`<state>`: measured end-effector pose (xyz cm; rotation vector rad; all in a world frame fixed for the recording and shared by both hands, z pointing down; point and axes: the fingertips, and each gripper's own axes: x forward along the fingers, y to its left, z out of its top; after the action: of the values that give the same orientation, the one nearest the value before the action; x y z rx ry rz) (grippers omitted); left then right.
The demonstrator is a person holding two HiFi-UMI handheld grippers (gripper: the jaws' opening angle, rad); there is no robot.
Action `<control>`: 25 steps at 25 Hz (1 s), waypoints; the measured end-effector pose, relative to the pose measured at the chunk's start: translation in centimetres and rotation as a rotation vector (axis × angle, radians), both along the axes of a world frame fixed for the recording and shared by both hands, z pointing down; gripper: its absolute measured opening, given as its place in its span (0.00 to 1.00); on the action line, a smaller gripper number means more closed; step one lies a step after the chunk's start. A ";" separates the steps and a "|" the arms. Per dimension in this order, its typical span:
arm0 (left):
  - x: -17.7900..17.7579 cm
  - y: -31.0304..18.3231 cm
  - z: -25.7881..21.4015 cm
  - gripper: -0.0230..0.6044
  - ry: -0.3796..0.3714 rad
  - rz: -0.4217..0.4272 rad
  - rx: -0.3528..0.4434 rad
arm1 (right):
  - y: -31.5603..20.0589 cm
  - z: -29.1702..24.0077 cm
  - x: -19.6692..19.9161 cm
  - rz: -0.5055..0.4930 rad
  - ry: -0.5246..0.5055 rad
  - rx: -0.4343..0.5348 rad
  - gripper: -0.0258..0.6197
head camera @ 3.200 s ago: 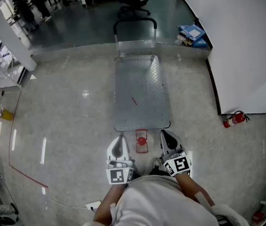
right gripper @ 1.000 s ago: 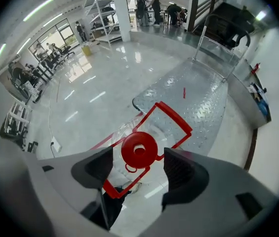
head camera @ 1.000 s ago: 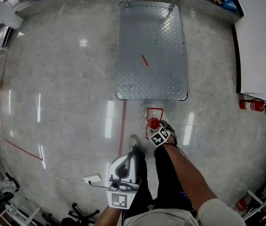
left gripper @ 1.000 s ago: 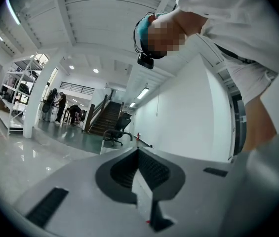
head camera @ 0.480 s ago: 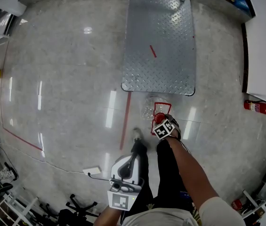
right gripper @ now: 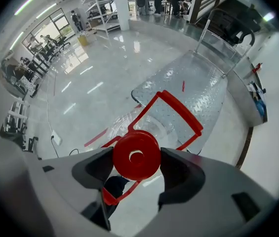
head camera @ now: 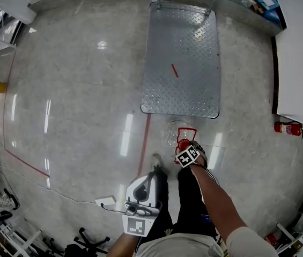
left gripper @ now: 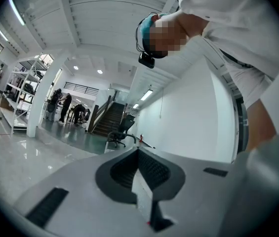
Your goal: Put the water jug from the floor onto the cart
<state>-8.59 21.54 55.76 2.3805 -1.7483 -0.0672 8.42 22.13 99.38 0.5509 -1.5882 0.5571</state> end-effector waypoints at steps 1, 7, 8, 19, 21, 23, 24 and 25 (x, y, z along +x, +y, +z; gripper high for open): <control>-0.2 -0.1 -0.7 0.04 0.005 -0.001 0.008 | 0.1 -1.1 0.1 0.005 0.002 -0.004 0.51; -1.8 -0.5 -5.0 0.04 0.066 0.018 0.064 | 0.3 -8.6 -0.3 0.070 0.002 -0.020 0.51; -2.2 -0.5 -5.8 0.04 0.077 0.020 0.082 | 0.2 -9.8 -0.5 0.085 -0.004 -0.017 0.51; -1.9 -5.9 -11.5 0.04 0.042 0.057 0.207 | -7.2 -19.7 0.0 0.108 -0.063 0.055 0.51; -1.7 -7.6 -11.8 0.04 0.033 0.053 0.217 | -9.5 -20.5 -0.1 0.094 -0.070 0.073 0.51; -1.5 -9.5 -11.9 0.04 0.026 0.051 0.223 | -12.0 -21.0 -0.1 0.078 -0.075 0.087 0.51; -1.3 -10.5 -11.8 0.04 0.023 0.047 0.224 | -13.2 -21.1 -0.1 0.069 -0.075 0.090 0.51; -1.1 -11.5 -11.8 0.04 0.020 0.040 0.226 | -14.3 -21.2 -0.1 0.057 -0.077 0.092 0.51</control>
<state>-9.70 10.08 44.01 2.5589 -1.7672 -0.2966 8.30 7.87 78.17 0.6518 -1.6812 0.5557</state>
